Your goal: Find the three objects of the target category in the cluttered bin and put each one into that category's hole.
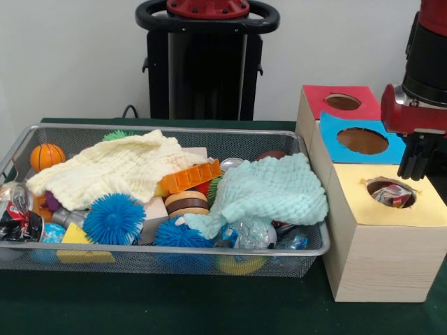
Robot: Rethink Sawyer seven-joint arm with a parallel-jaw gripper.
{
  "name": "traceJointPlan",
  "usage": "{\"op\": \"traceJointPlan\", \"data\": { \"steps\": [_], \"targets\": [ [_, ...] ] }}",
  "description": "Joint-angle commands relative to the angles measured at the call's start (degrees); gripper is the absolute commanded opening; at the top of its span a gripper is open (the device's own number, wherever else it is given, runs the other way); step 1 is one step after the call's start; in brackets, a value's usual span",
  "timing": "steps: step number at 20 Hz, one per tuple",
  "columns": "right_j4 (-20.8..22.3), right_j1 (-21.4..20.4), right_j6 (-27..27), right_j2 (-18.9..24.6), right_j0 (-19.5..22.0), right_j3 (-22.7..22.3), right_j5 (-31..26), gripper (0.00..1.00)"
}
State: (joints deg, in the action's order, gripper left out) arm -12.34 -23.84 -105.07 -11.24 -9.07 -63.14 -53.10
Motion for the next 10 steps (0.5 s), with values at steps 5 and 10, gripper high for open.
{"op": "traceJointPlan", "data": {
  "steps": [5,10],
  "targets": [
    [1.81,1.06,-7.79,1.91,1.32,-8.36,-3.85,0.00],
    [2.14,1.70,-8.30,1.62,1.25,-8.07,-2.63,0.00]
  ]
}}
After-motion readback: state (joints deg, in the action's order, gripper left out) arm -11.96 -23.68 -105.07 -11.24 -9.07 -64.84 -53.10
